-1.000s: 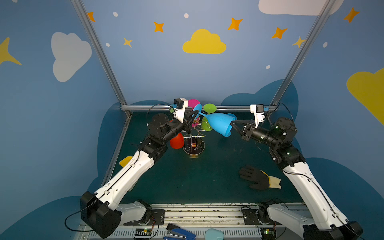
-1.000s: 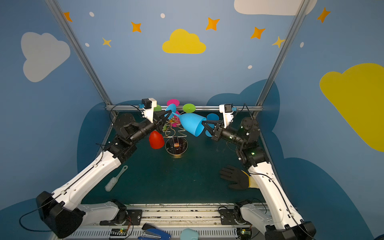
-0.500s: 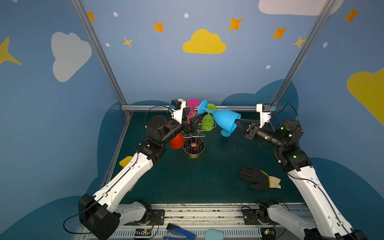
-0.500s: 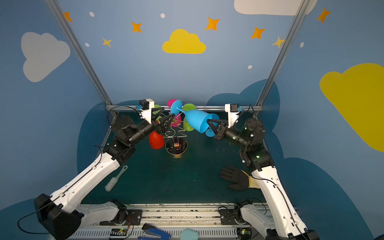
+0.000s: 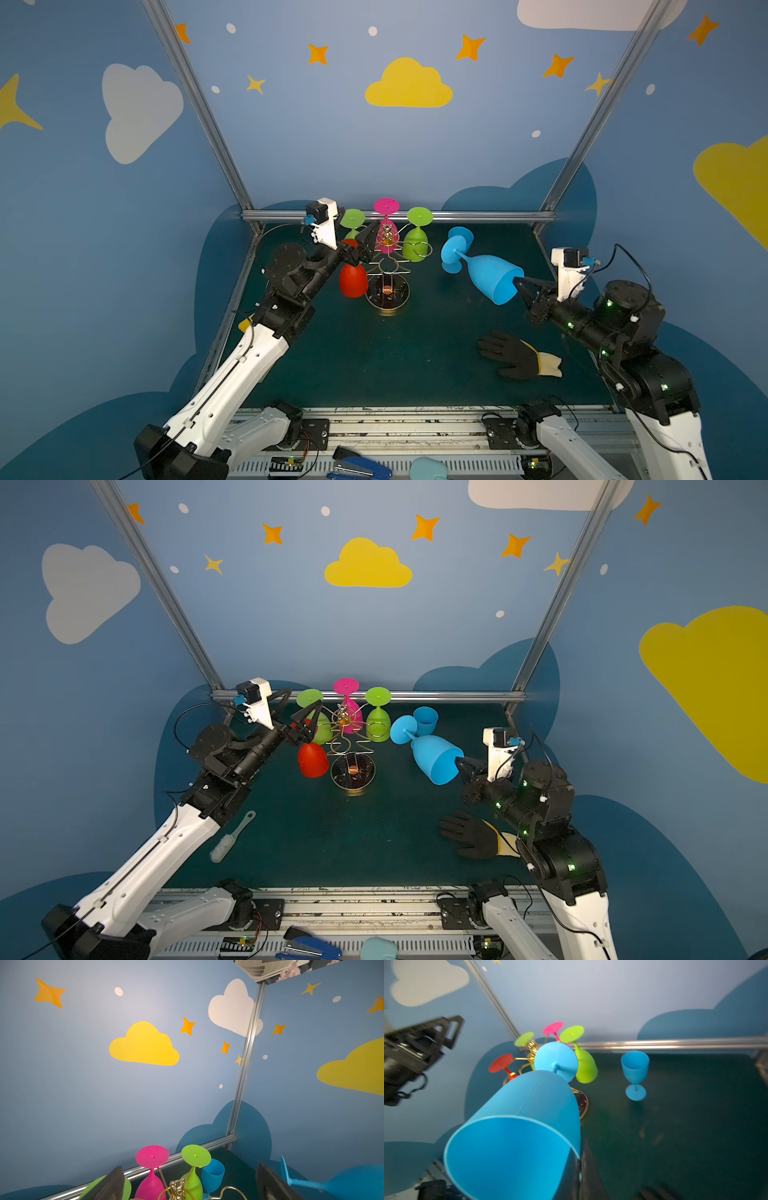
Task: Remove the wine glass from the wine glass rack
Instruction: 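Lower the blue glass to the table with the right gripper while the left releases, then open the right gripper and lift it off the upright glass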
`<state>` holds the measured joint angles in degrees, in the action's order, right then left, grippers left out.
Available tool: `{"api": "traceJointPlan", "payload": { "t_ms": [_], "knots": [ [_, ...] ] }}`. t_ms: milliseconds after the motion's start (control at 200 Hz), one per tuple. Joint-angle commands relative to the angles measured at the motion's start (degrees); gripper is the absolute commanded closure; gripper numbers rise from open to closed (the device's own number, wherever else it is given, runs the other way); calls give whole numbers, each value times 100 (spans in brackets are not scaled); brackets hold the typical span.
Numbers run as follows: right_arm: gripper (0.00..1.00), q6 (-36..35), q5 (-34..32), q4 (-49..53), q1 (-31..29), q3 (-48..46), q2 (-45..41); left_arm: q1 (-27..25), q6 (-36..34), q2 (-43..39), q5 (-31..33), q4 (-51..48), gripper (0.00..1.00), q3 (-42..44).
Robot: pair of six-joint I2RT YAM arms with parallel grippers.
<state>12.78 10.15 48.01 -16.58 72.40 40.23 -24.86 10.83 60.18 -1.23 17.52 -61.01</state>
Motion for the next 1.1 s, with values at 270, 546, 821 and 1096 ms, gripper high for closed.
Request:
{"api": "traceJointPlan", "payload": {
  "t_ms": [270,546,821,1096],
  "knots": [
    [100,-475,-1762,1641,92,-22,927,365,338,-615,449,93,1,405],
    [100,-881,-1920,944,498,376,2369,410,340,-822,571,5,1,517],
    [100,-1093,-1798,671,1008,1286,3760,418,420,-1041,907,-70,1,582],
    [100,-1235,-1724,636,1276,2279,4938,428,605,-1216,1182,-313,1,594]
  ]
}}
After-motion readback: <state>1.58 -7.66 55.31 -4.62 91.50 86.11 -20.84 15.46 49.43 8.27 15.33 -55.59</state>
